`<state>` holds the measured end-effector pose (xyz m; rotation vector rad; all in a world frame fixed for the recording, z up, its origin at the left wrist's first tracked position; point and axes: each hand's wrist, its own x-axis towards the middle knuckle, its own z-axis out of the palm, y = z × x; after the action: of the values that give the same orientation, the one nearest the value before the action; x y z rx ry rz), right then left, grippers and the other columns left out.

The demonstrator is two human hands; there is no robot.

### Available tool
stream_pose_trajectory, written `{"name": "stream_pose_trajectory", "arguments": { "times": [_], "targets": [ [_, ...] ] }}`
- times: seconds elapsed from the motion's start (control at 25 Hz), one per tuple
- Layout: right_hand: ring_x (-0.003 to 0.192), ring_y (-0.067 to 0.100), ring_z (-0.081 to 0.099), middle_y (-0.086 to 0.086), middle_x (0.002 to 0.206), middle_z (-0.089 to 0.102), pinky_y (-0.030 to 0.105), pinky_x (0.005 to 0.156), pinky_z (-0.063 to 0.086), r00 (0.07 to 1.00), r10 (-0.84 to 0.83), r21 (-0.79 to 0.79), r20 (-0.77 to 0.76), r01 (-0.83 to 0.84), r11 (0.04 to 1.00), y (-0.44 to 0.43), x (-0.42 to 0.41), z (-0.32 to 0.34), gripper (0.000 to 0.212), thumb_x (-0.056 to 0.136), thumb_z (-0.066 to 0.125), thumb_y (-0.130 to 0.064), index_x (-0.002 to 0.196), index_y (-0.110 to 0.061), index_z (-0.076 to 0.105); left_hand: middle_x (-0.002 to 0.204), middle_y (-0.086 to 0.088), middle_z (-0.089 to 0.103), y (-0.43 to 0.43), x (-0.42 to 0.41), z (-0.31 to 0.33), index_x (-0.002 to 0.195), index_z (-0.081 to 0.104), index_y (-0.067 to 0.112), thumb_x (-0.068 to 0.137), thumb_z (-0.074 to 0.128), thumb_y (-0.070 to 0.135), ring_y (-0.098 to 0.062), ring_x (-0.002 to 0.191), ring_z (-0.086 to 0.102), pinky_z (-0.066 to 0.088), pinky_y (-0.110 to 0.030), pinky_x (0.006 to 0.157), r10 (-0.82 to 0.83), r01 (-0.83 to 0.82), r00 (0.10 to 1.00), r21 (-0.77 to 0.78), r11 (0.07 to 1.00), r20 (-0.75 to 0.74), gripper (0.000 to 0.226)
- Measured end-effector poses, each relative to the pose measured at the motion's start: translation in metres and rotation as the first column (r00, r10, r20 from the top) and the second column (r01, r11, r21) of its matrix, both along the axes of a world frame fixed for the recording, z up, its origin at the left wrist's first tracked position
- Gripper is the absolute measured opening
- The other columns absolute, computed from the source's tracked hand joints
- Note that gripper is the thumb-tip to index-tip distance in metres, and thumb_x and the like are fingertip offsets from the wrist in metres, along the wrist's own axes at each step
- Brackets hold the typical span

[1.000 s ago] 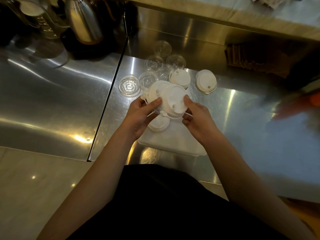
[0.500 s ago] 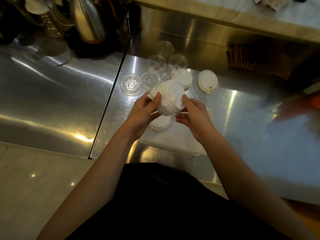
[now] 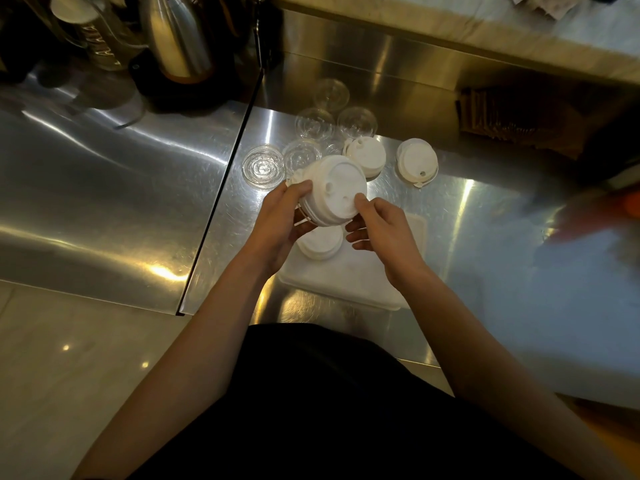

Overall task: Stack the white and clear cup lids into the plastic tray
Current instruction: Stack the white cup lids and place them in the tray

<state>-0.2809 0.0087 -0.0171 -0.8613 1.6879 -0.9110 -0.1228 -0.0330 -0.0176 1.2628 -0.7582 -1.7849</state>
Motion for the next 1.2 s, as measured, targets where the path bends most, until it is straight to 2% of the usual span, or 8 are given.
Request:
{"name": "stream_pose_trajectory", "arguments": {
  "times": [0.2, 0.32, 0.4, 0.48, 0.56, 0.72, 1.0, 1.2],
  "targets": [
    [0.076, 0.019, 0.07, 0.005, 0.083, 0.072, 0.039, 0.078, 0.058, 0.998, 0.049, -0.023, -0.03, -0.049, 0.999, 0.001, -0.003, 0.001, 0.044, 0.096, 0.051, -0.048, 0.096, -0.006, 0.064, 0.121, -0.007, 0.068, 0.005, 0.002, -0.001, 0.128, 0.057, 0.014, 0.087, 0.071, 0.02, -0.02, 0.109, 0.068, 0.059, -0.033, 0.081, -0.083, 0.087, 0.996, -0.121, 0.989, 0.039, 0.044],
    [0.082, 0.018, 0.072, 0.004, 0.088, 0.073, 0.037, 0.08, 0.059, 0.996, 0.081, -0.012, -0.027, -0.082, 0.997, 0.002, -0.006, 0.003, 0.039, 0.096, 0.054, -0.045, 0.101, -0.008, 0.065, 0.116, -0.004, 0.068, 0.006, 0.002, -0.001, 0.13, 0.055, 0.013, 0.087, 0.069, 0.013, -0.017, 0.103, 0.069, 0.058, -0.031, 0.079, -0.065, 0.069, 0.997, -0.105, 0.992, 0.038, 0.045],
    [0.092, 0.019, 0.072, 0.002, 0.099, 0.071, 0.035, 0.081, 0.061, 0.994, 0.037, -0.001, 0.107, -0.037, 0.999, 0.003, -0.008, 0.004, 0.029, 0.095, 0.059, -0.038, 0.113, -0.015, 0.06, 0.114, -0.004, 0.068, 0.007, 0.002, 0.0, 0.132, 0.054, 0.01, 0.088, 0.066, 0.011, -0.017, 0.101, 0.068, 0.057, -0.029, 0.075, -0.066, 0.068, 0.997, -0.095, 0.993, 0.029, 0.045],
    [0.099, 0.021, 0.071, -0.002, 0.109, 0.068, 0.035, 0.083, 0.06, 0.956, -0.016, -0.005, 0.291, 0.018, 1.0, 0.003, -0.009, 0.006, 0.034, 0.094, 0.062, -0.03, 0.126, -0.028, 0.053, 0.113, -0.004, 0.068, 0.008, 0.0, -0.001, 0.131, 0.054, 0.01, 0.089, 0.064, 0.011, -0.019, 0.102, 0.068, 0.058, -0.029, 0.074, -0.075, 0.077, 0.997, -0.091, 0.993, 0.029, 0.043],
    [0.1, 0.022, 0.072, -0.001, 0.112, 0.067, 0.037, 0.084, 0.06, 0.927, -0.03, -0.034, 0.374, 0.046, 0.998, 0.002, -0.01, 0.007, 0.034, 0.095, 0.061, -0.026, 0.128, -0.031, 0.055, 0.114, -0.005, 0.068, 0.008, 0.0, -0.001, 0.13, 0.055, 0.012, 0.09, 0.065, 0.013, -0.021, 0.104, 0.067, 0.058, -0.03, 0.075, -0.064, 0.066, 0.998, -0.086, 0.994, 0.019, 0.042],
    [0.097, 0.025, 0.073, 0.005, 0.114, 0.067, 0.041, 0.086, 0.059, 0.916, -0.07, -0.026, 0.395, 0.087, 0.996, 0.003, -0.006, 0.008, 0.031, 0.095, 0.061, -0.025, 0.125, -0.021, 0.057, 0.114, -0.005, 0.07, 0.008, -0.002, 0.0, 0.128, 0.058, 0.011, 0.091, 0.065, 0.022, -0.019, 0.104, 0.069, 0.058, -0.03, 0.075, -0.044, 0.045, 0.999, -0.087, 0.995, 0.014, 0.04],
    [0.098, 0.023, 0.072, 0.004, 0.108, 0.068, 0.037, 0.083, 0.06, 0.923, -0.092, -0.061, 0.374, 0.124, 0.99, 0.002, -0.007, 0.005, 0.03, 0.093, 0.064, -0.02, 0.122, -0.025, 0.057, 0.104, -0.002, 0.073, 0.009, -0.002, -0.004, 0.115, 0.065, 0.014, 0.094, 0.061, 0.024, -0.017, 0.098, 0.069, 0.058, -0.03, 0.08, -0.095, 0.098, 0.995, -0.077, 0.992, 0.044, 0.023],
    [0.097, 0.023, 0.072, 0.005, 0.103, 0.07, 0.039, 0.087, 0.059, 0.924, -0.123, -0.046, 0.363, 0.149, 0.988, 0.011, -0.011, -0.004, 0.021, 0.092, 0.065, -0.018, 0.113, -0.022, 0.059, 0.102, -0.008, 0.072, 0.009, -0.001, -0.014, 0.112, 0.068, 0.002, 0.092, 0.066, 0.021, -0.015, 0.095, 0.069, 0.057, -0.032, 0.087, -0.089, 0.101, 0.985, -0.073, 0.992, 0.145, 0.028]
  ]
}}
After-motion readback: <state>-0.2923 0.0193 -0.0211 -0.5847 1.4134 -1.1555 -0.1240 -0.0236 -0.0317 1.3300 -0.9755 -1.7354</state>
